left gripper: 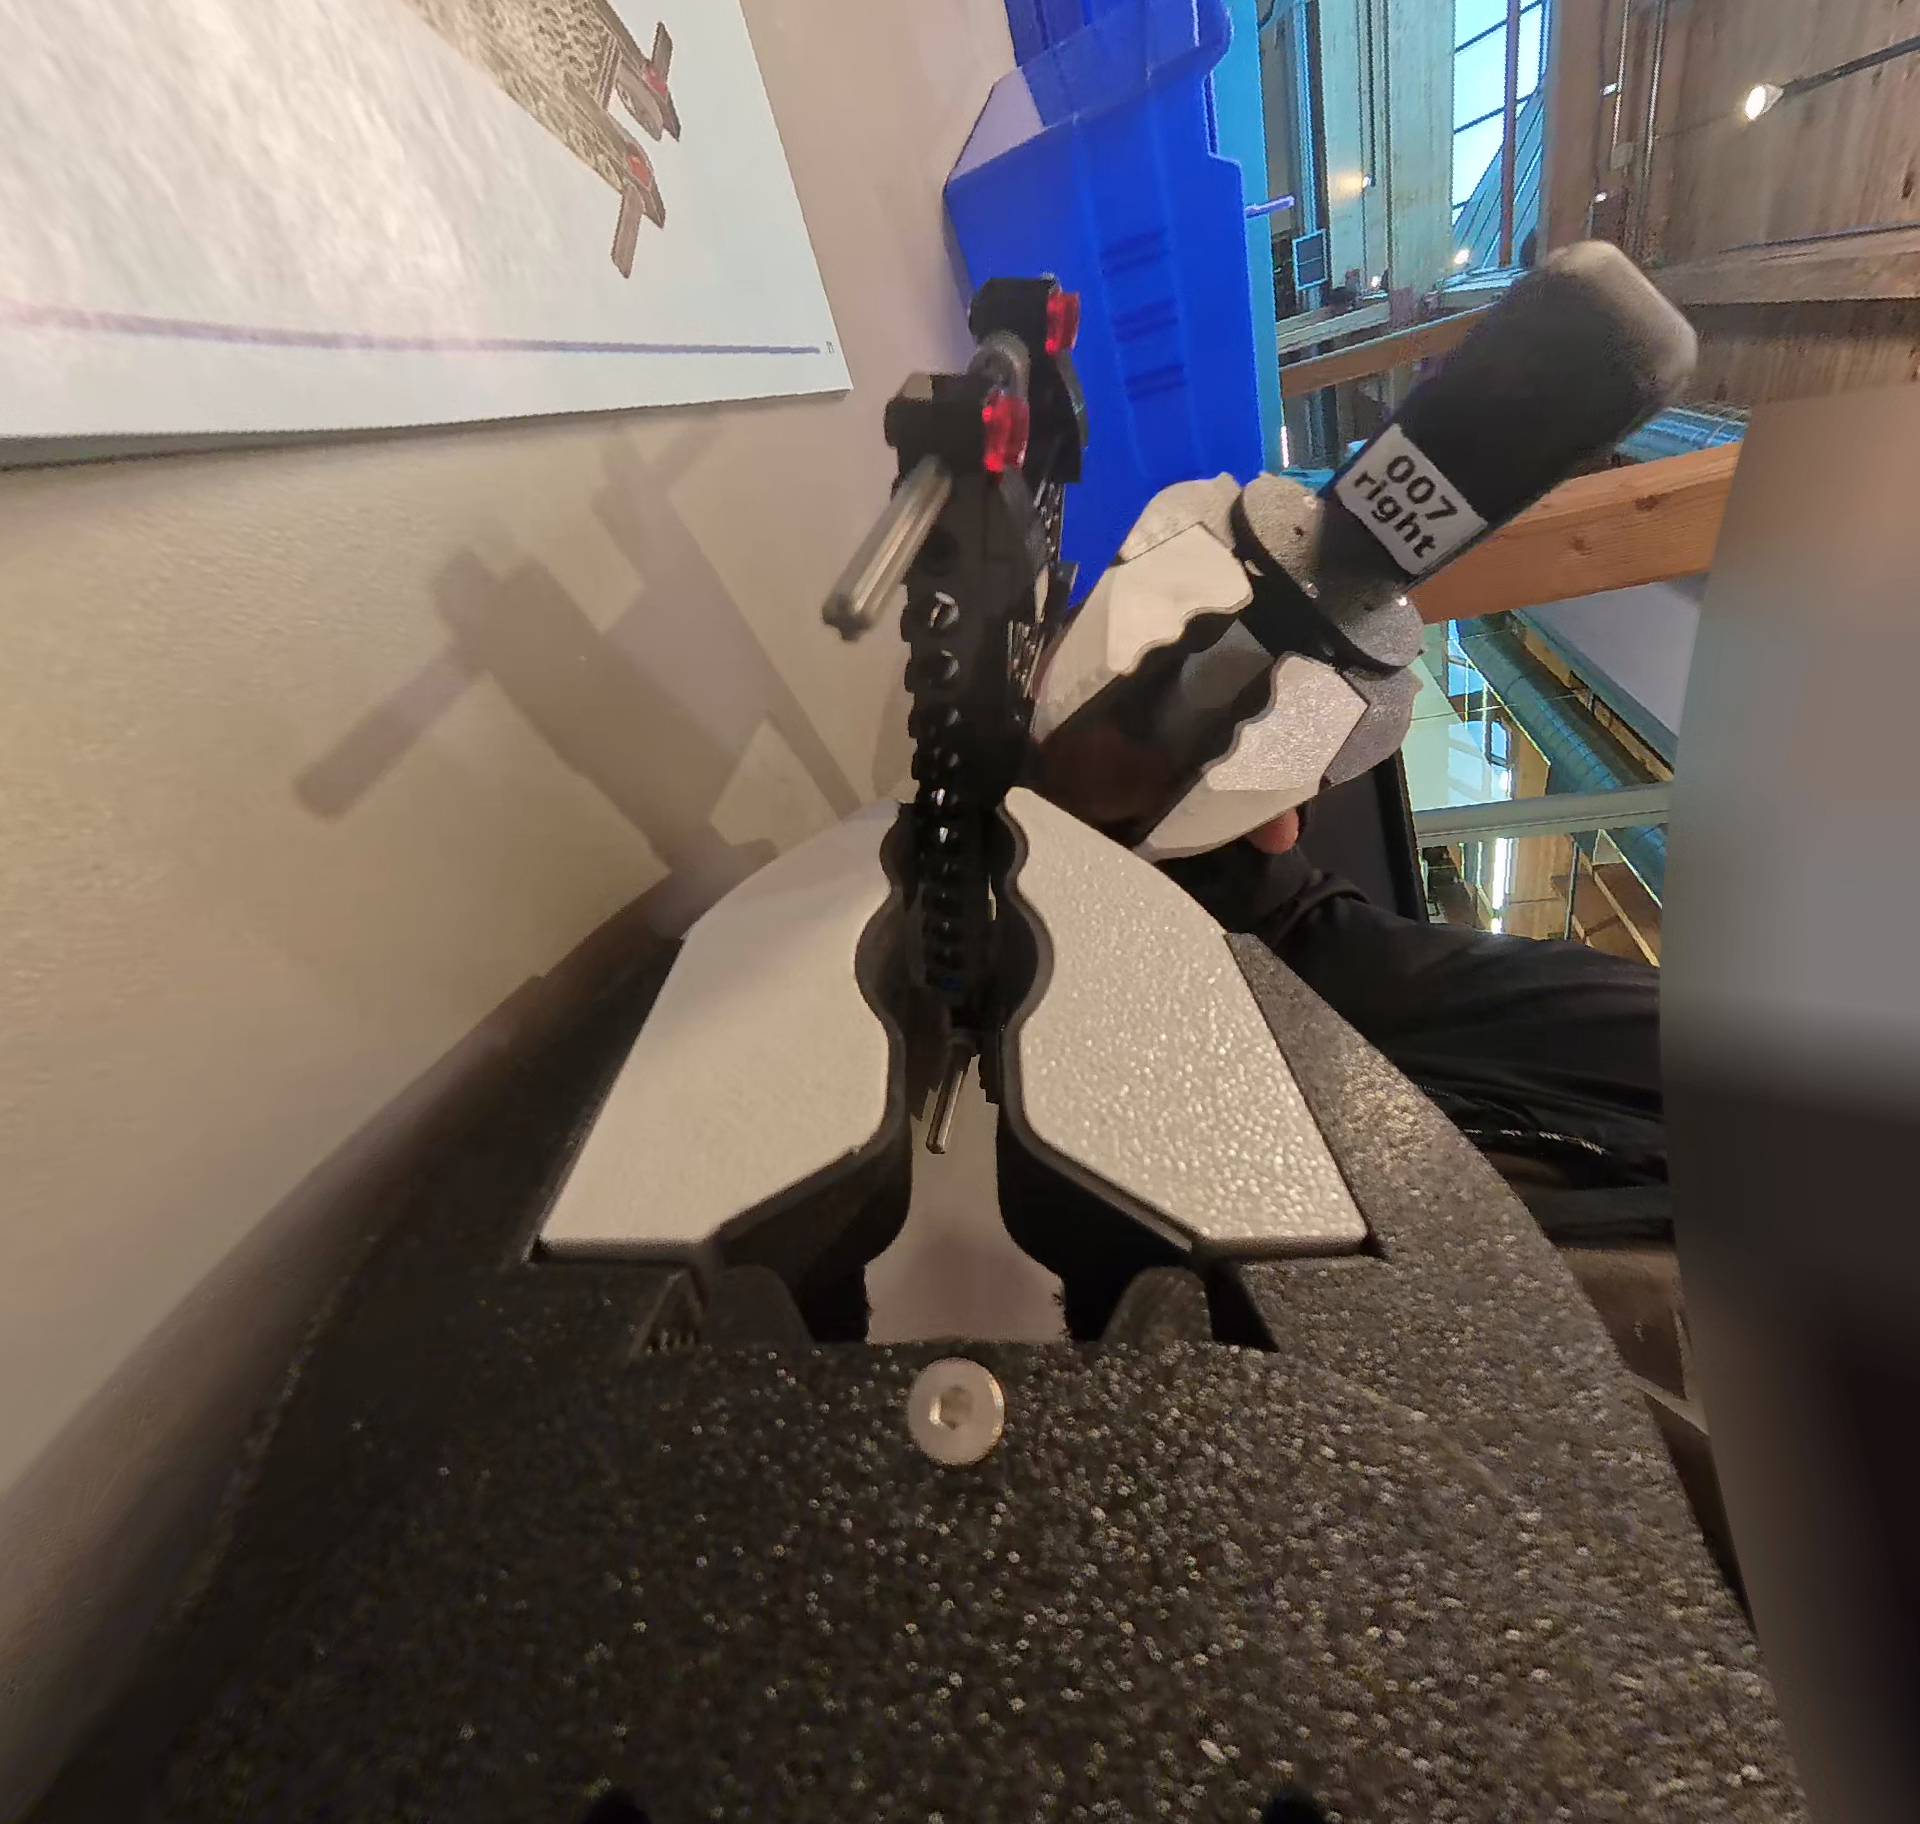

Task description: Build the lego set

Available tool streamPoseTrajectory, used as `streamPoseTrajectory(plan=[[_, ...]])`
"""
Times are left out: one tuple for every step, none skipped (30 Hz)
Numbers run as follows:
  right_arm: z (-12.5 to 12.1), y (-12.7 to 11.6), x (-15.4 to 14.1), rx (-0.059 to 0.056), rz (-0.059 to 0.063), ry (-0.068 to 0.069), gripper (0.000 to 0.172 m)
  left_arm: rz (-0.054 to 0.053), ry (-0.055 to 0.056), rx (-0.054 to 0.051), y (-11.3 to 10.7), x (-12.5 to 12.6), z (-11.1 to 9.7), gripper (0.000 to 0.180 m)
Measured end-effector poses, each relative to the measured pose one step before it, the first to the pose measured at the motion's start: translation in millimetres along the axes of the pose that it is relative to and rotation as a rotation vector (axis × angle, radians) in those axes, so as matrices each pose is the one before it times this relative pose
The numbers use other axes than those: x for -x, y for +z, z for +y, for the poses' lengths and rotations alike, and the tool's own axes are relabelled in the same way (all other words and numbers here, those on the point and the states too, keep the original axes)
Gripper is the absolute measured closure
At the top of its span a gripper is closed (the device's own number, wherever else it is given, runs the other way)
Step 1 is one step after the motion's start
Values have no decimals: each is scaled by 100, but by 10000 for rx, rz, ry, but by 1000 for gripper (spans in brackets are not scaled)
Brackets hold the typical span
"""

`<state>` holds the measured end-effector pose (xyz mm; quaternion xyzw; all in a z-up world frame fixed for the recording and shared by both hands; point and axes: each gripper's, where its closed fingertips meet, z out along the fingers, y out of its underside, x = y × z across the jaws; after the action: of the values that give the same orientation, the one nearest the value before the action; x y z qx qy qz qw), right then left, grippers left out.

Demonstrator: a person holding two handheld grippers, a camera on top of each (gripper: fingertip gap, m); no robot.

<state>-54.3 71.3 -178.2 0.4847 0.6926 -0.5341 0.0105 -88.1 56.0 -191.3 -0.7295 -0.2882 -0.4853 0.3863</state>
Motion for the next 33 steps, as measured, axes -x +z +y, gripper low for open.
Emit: streamPoseTrajectory(plan=[[-138, -212, -119, -83, 212, -758, 144, -10, 13, 5, -5, 6, 25, 168], [-36, -165, -38, -41, 159, -737, 144, -14, 18, 10, -7, 9, 15, 168], [41, -128, 33, -9, 98, -651, 144, -17, 19, 11, 10, 6, 27, 168], [92, -60, 31, 26, 74, -566, 145, -18, 20, 18, 7, 1, 20, 168], [171, -4, 36, 69, 50, -465, 146, -22, 26, 33, 25, 11, 47, 168], [223, 44, 1, 129, 53, -377, 147, -29, 42, 37, 22, 10, 54, 168], [167, 61, 0, 132, 53, -310, 148, -36, 55, 23, 24, 1, 27, 168], [84, 71, -34, 106, 79, -262, 149, -47, 72, 12, 32, 4, 13, 168], [27, 75, -52, 78, 101, -282, 150, -49, 100, 22, 24, -18, 29, 168], [-12, 82, -13, 39, 108, -314, 151, -38, 99, 30, 27, -18, 52, 168], [1, 82, 23, 41, 91, -301, 152, -43, 97, 25, 19, -23, 46, 168], [38, 91, 105, 63, 31, -290, 152, -54, 107, 28, 27, -15, 47, 168], [87, 82, 162, 86, -14, -279, 152, -54, 85, 34, 20, -17, 48, 168], [111, 73, 153, 93, -18, -259, 152, -57, 53, 28, 19, -11, 32, 168], [62, 43, 100, 53, 12, -267, 152, -47, 44, 23, 9, -2, 23, 168], [-8, 11, 85, 0, 30, -273, 152, -38, 25, 21, 19, -1, 30, 168], [-16, 5, 45, -5, 48, -248, 151, -23, 8, 20, 11, -2, 13, 168], [27, 26, -9, 23, 63, -223, 148, -12, 13, 16, 4, 2, 9, 168], [82, 60, 30, 61, 44, -191, 148, -12, 12, 32, 19, -10, 34, 168], [122, 100, 128, 100, -25, -162, 148, -17, 23, 34, 27, -9, 34, 168], [126, 123, 243, 120, -96, -170, 148, -23, 33, 32, 25, -2, 28, 168], [136, 138, 275, 129, -96, -173, 148, -28, 13, 15, 25, -6, 3, 168], [174, 166, 159, 168, -24, -133, 148, -19, 14, -6, 37, 1, -11, 168], [214, 192, 90, 200, 21, -102, 148, -22, -4, -8, 29, 7, -11, 168], [145, 155, 83, 146, 19, -97, 149, -36, 17, -11, 26, 14, -2, 168], [67, 113, 43, 94, 34, -58, 150, -13, -18, -28, 4, 4, -25, 168], [71, 89, 43, 89, 19, 11, 152, 19, -30, -17, 7, -1, -16, 169], [30, 58, 100, 64, -28, 45, 156, 58, -30, -3, 1, -21, 5, 169], [35, 58, 83, 59, -11, 25, 158, 22, -20, -11, -11, 8, -10, 169], [33, 34, 44, 53, 18, 0, 160, -8, 1, -23, -8, 8, -29, 169], [11, 37, 55, 39, -1, 2, 161, -4, 41, -23, -15, -8, -36, 169], [0, 36, 78, 38, -23, 8, 163, -26, 54, 6, -1, -17, 2, 169], [1, 45, 88, 34, -28, 11, 165, -63, 89, -9, -18, 8, -17, 169]])
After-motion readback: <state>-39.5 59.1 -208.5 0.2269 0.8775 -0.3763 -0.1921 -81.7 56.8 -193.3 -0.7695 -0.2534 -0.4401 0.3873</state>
